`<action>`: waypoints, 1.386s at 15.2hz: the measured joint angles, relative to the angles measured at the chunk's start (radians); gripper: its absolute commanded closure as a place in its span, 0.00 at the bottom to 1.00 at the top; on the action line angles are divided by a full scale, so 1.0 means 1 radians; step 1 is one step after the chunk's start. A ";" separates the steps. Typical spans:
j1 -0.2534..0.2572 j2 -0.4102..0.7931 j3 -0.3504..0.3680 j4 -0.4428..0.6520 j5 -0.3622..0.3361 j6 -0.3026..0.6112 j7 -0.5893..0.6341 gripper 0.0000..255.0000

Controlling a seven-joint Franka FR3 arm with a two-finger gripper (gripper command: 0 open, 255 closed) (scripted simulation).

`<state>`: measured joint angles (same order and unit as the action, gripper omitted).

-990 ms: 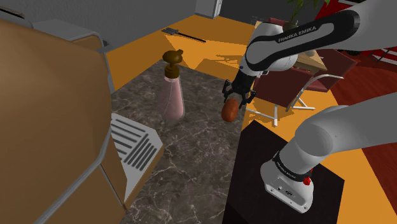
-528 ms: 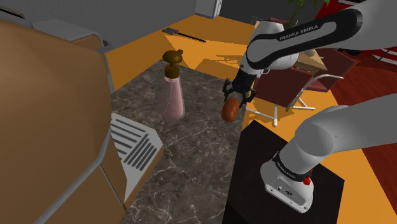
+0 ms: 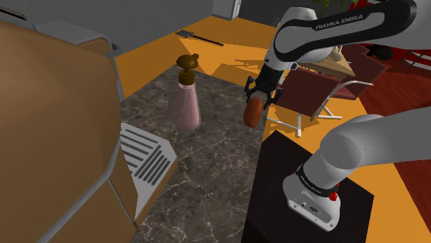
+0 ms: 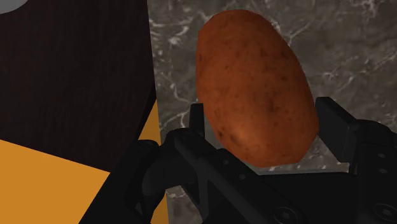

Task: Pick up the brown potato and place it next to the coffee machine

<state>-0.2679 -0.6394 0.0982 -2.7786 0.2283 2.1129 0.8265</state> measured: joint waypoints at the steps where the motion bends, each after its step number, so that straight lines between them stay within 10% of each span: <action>1: 0.000 -0.005 -0.001 0.006 -0.001 -0.011 0.002 1.00; 21: -0.012 -0.085 -0.020 0.229 -0.035 -0.312 0.042 1.00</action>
<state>-0.2794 -0.7245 0.0782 -2.5493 0.1929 1.8007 0.8689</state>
